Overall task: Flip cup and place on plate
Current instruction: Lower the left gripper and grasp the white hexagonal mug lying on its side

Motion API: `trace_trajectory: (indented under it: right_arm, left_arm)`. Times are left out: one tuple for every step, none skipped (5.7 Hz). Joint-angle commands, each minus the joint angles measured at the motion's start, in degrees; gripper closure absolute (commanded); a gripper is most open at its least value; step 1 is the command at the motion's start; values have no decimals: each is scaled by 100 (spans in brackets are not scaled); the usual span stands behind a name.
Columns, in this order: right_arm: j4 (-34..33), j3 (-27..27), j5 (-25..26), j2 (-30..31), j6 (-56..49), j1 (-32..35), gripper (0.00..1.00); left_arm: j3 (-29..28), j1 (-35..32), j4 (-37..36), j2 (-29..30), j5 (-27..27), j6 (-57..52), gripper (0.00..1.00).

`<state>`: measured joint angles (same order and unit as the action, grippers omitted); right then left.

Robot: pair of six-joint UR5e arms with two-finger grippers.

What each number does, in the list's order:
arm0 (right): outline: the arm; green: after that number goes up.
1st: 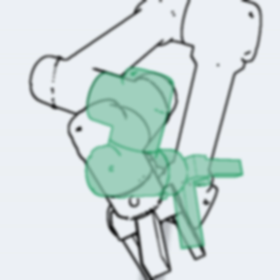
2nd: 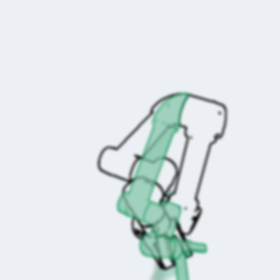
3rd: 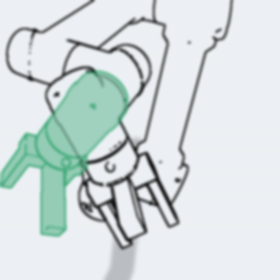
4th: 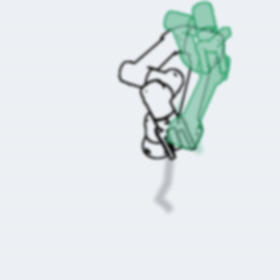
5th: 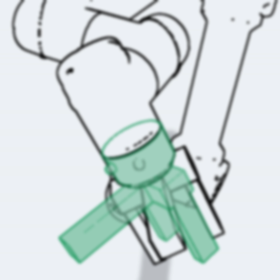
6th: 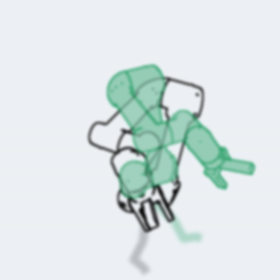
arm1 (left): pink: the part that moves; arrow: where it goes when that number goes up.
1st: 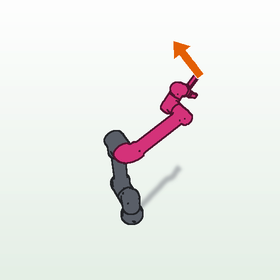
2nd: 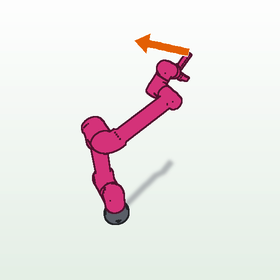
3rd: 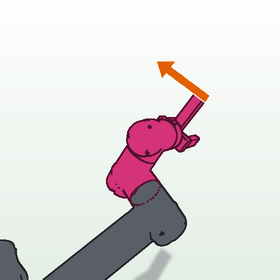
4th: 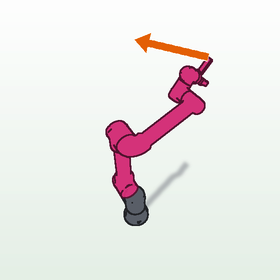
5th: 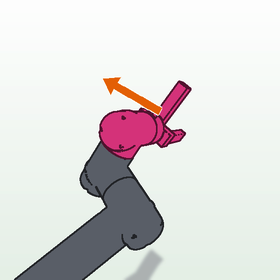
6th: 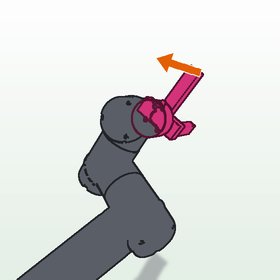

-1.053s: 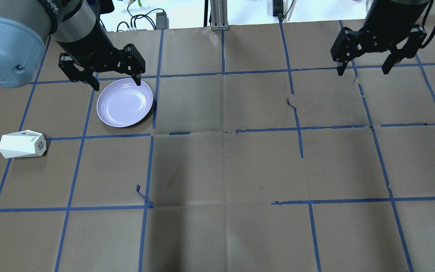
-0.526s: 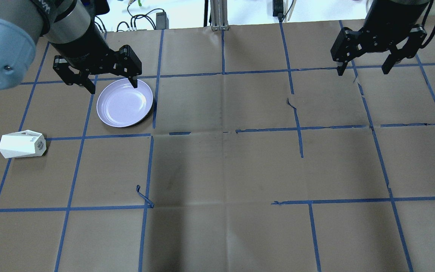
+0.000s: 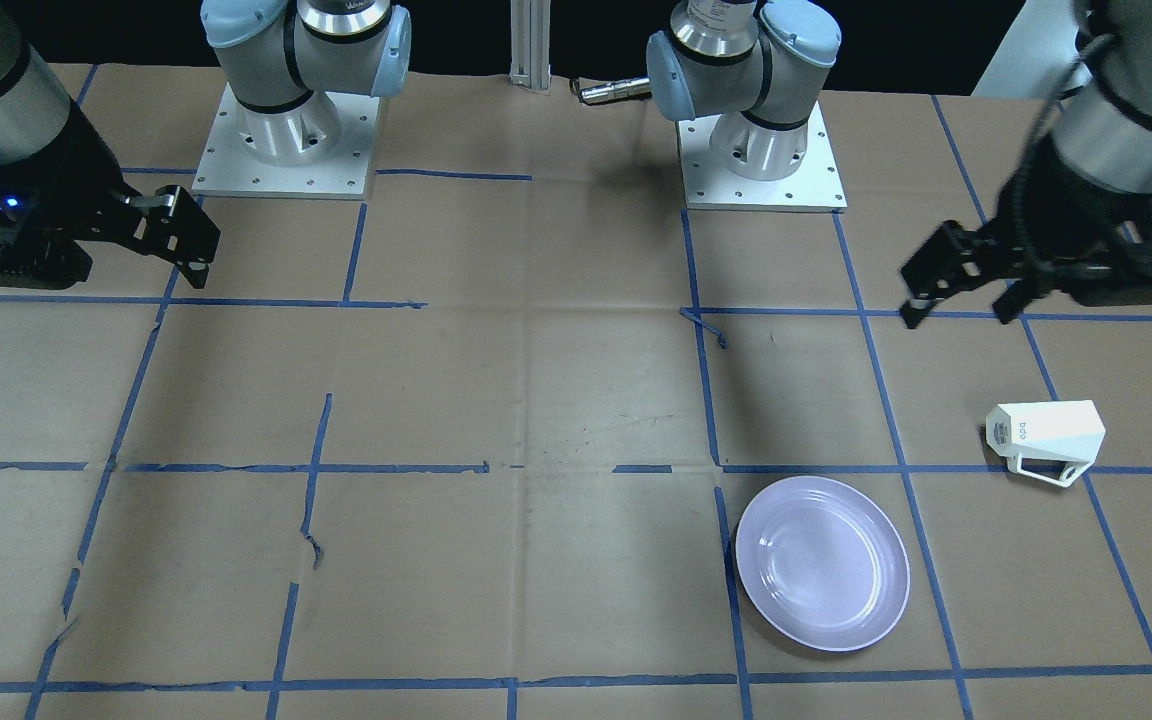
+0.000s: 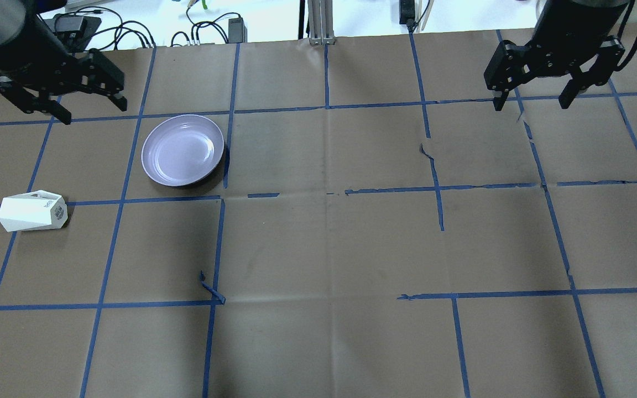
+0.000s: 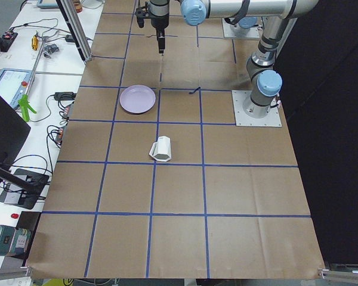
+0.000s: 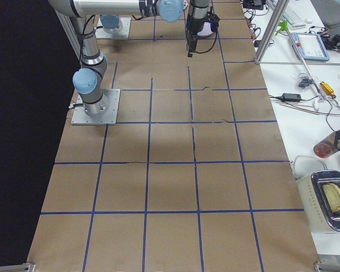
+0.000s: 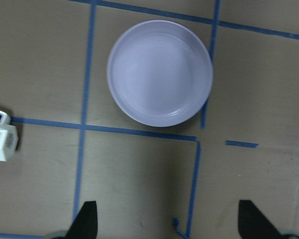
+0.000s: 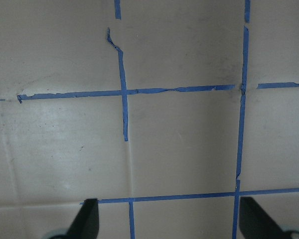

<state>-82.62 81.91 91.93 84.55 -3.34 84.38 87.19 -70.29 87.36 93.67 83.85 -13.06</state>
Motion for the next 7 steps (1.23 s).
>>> trace_trajectory:
  right_arm:
    - [0, 0, 0, 0, 0, 0, 0]
    - [0, 0, 0, 0, 0, 0, 0]
    - [0, 0, -9, 0, 0, 0, 0]
    - [0, 0, 0, 0, 0, 0, 0]
    - [0, 0, 0, 0, 0, 0, 0]
    - [0, 0, -9, 0, 0, 0, 0]
    - [0, 0, 0, 0, 0, 0, 0]
  left_arm:
    - [-332, 1571, -18, 456, -18, -2294, 0]
    - [-813, 2302, -18, 947, 25, -3533, 0]
    - [-1323, 2944, -9, 1482, 43, -4660, 0]
    - [-1406, 3151, 9, 1671, 8, -4941, 0]
    - [-1372, 3205, 61, 1751, -209, -4952, 1]
    - [-1398, 3580, 427, 2082, -908, -4961, 1]
    - [-1424, 3984, 709, 2547, -1646, -5196, 1]
